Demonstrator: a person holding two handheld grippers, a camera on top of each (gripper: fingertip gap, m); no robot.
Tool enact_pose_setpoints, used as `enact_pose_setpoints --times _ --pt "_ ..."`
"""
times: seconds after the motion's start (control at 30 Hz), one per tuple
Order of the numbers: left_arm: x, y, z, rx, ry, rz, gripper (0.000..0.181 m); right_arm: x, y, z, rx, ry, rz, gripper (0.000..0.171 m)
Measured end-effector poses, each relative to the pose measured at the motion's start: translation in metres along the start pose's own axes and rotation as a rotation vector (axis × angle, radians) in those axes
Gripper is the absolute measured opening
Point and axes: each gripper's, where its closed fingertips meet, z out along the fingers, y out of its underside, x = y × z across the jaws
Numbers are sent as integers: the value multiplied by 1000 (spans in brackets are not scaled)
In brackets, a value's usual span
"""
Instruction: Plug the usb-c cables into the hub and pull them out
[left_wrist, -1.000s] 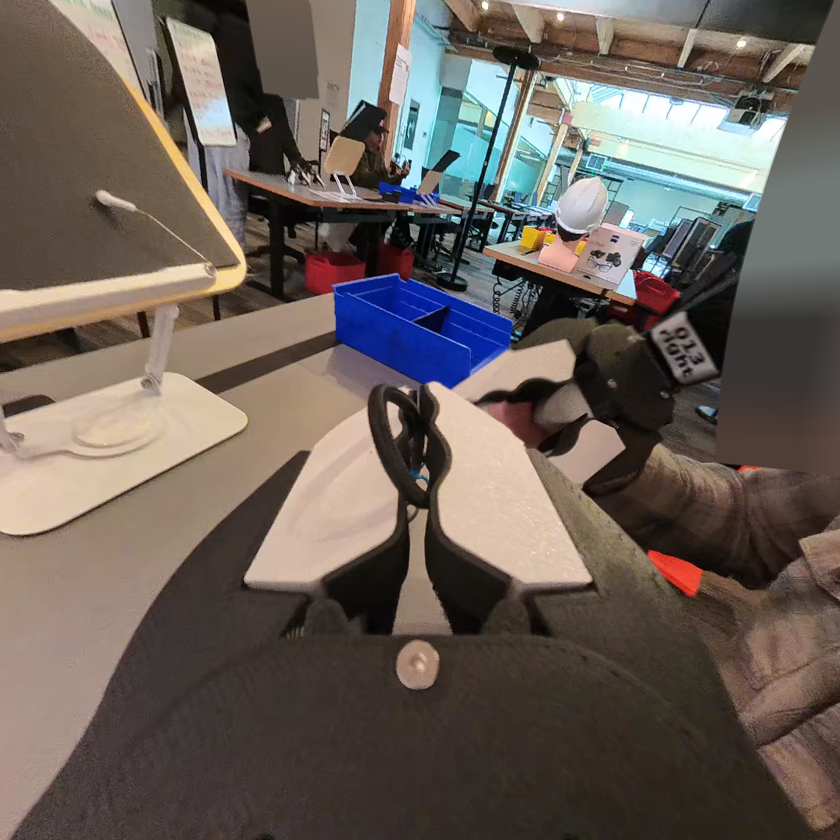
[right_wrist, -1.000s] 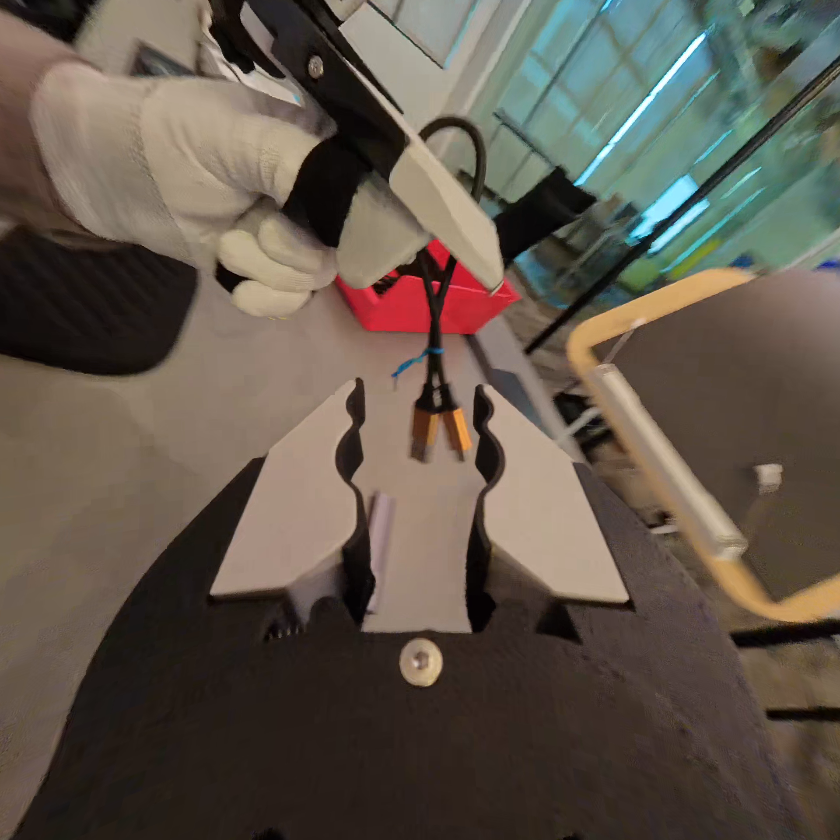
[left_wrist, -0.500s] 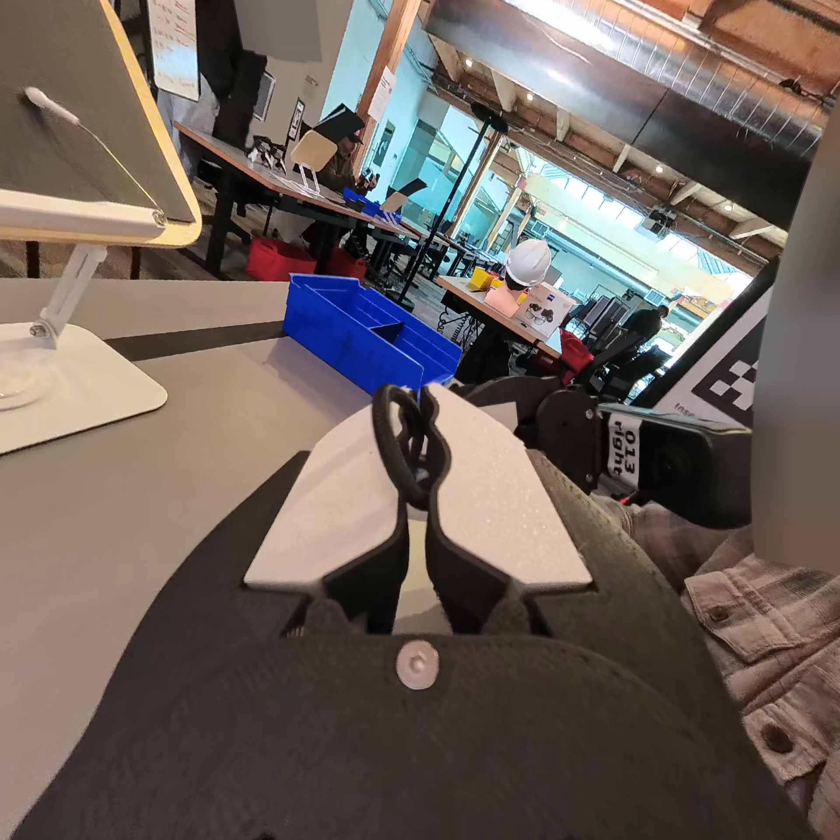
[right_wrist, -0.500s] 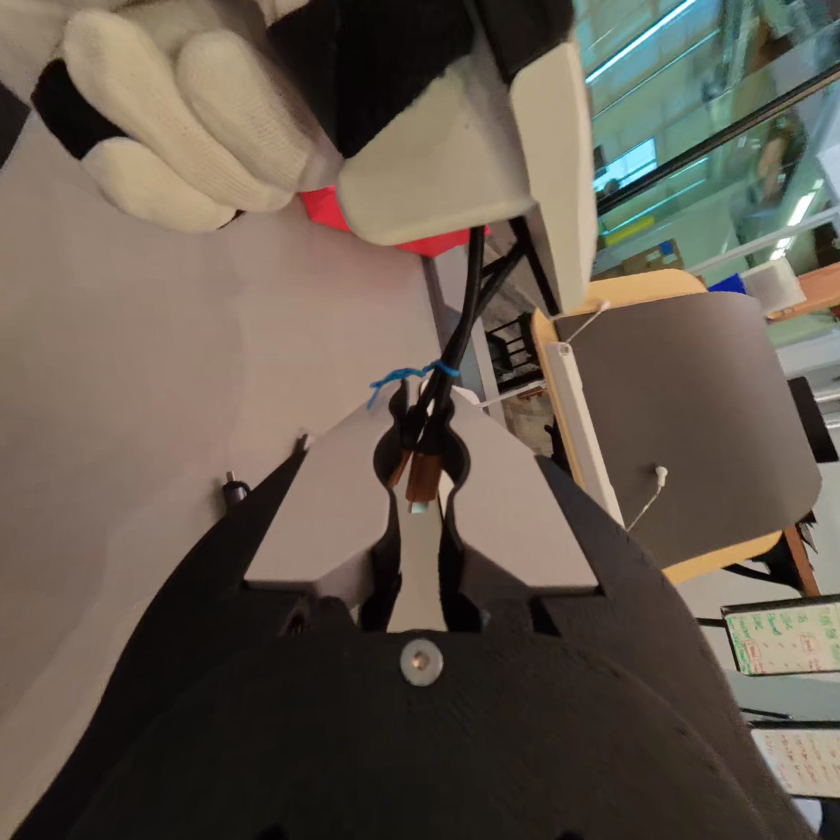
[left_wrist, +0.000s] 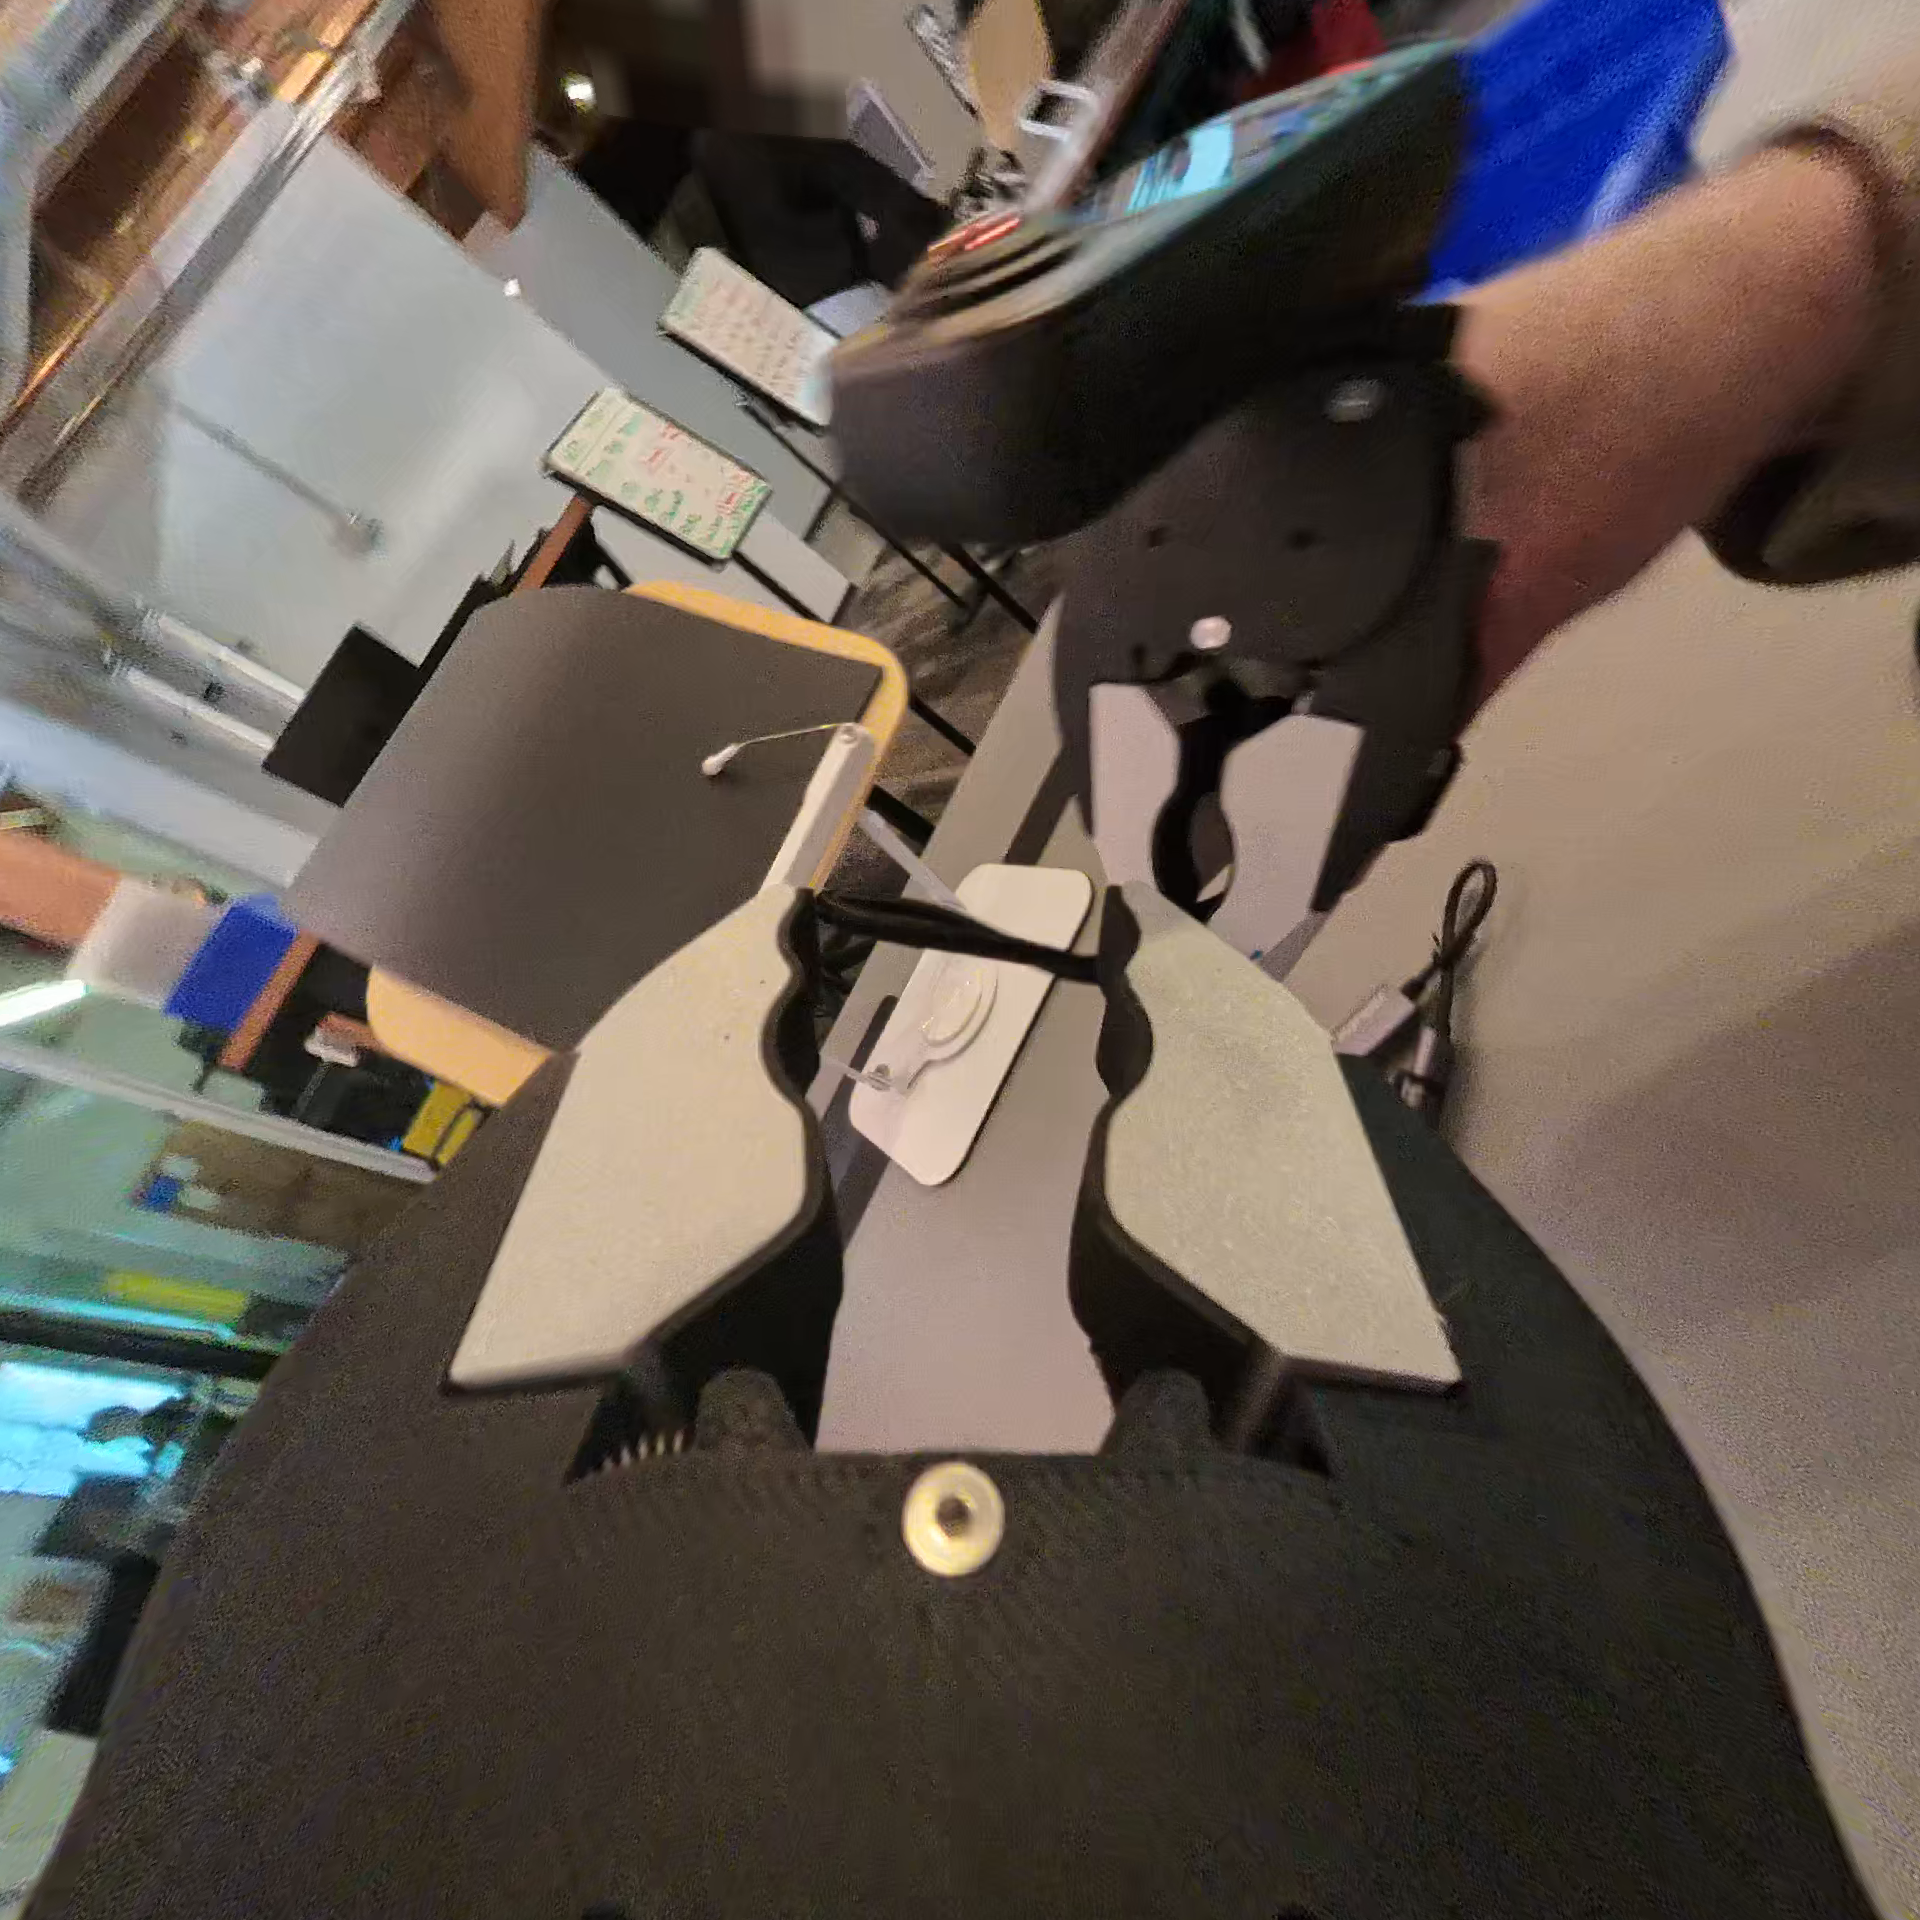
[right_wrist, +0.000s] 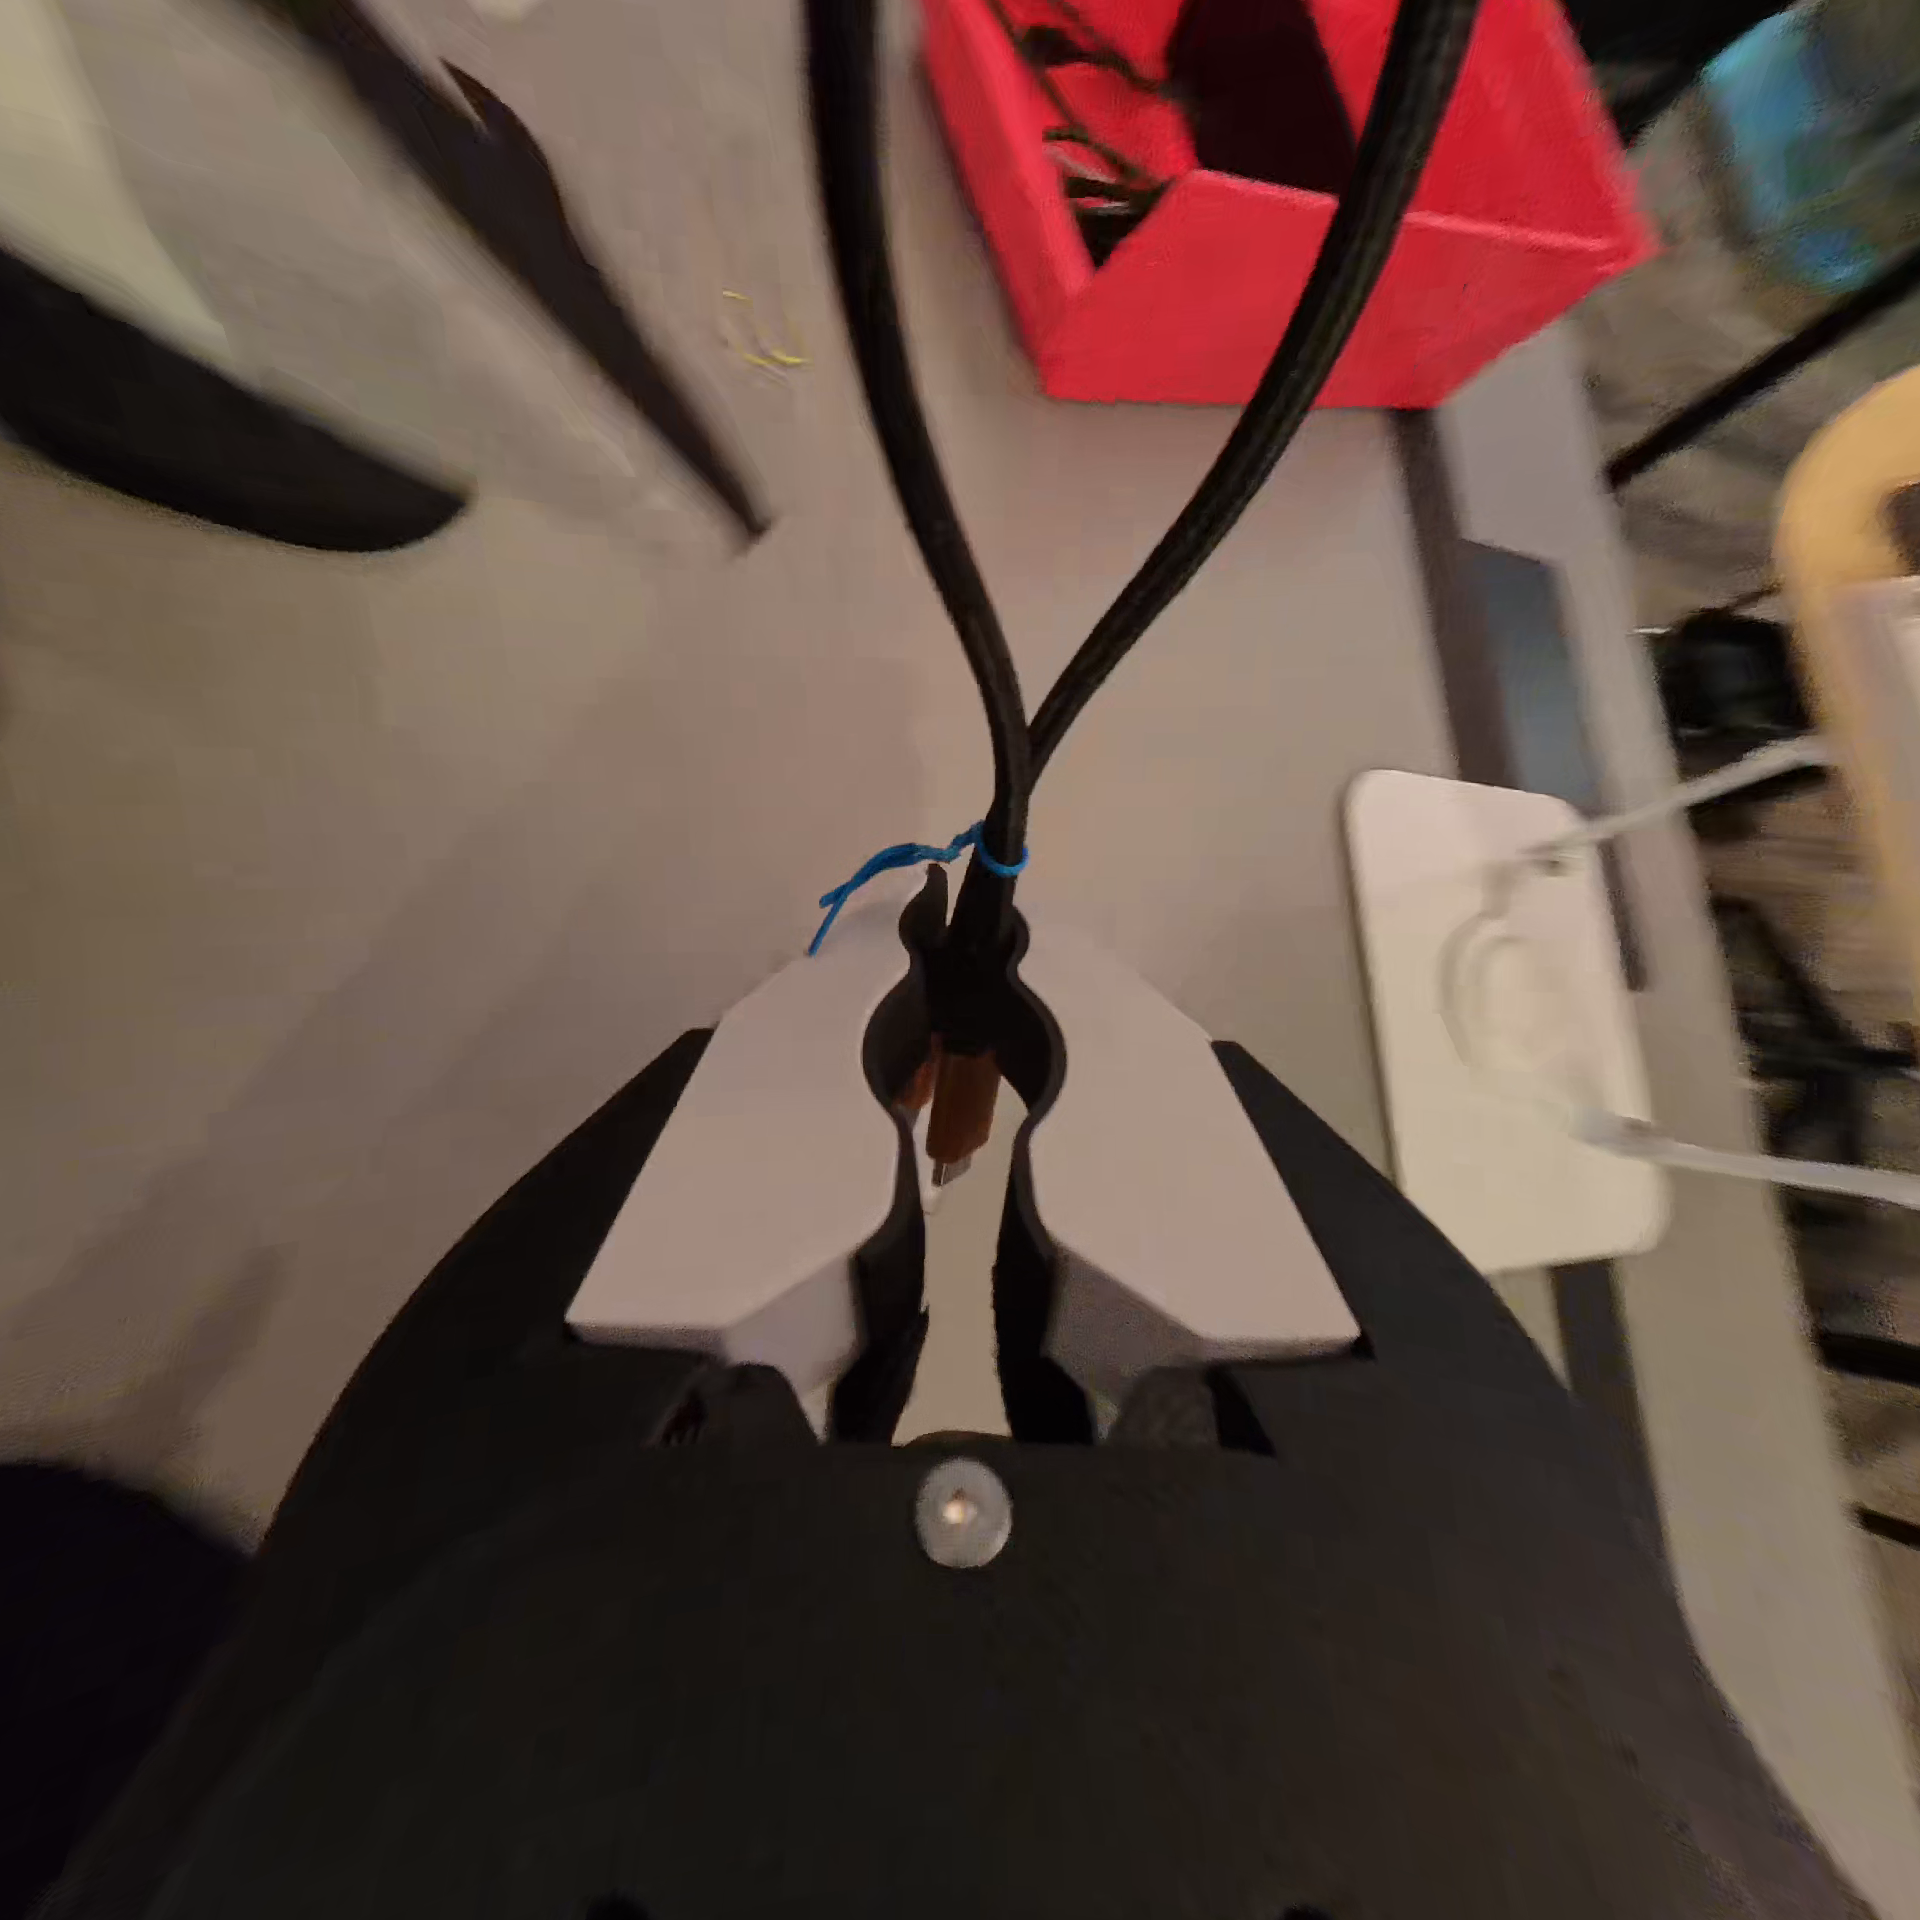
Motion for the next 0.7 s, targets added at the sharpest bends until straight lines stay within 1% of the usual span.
enact_pose_setpoints --times 0.03,0.07,0.13,0.23,0.27,0.33,0.4,0.5,0.53,0.6,0.67,0.7 --pt "6 -2 2 -14 28 52 52 -5 1 3 9 -66 19 2" --pt "7 -6 3 -13 37 92 48 -10 0 4 31 -134 48 2" --pt "0 -10 0 -17 -1 154 47 -15 -3 2 77 -242 98 2" --pt "-15 -15 -12 -25 -53 187 50 -12 3 -2 74 -325 119 2" --pt "-16 -16 -15 -26 -66 195 50 -10 6 -2 59 -325 116 2" --pt "-5 -16 -15 -48 -31 217 46 -4 14 1 -10 -289 74 2" --pt "15 -5 -2 -121 41 245 43 -5 15 3 -56 -277 43 2" --pt "34 25 22 -244 128 341 38 -12 7 4 -66 -315 42 2" --pt "35 33 30 -258 126 370 37 -15 5 4 -65 -337 50 2" --pt "37 47 38 -271 137 434 28 -16 5 2 -70 -357 63 2" --pt "40 56 42 -274 144 509 30 -19 7 -1 -76 -386 66 2" --pt "46 60 43 -274 171 546 34 -22 8 -1 -83 -405 68 2"
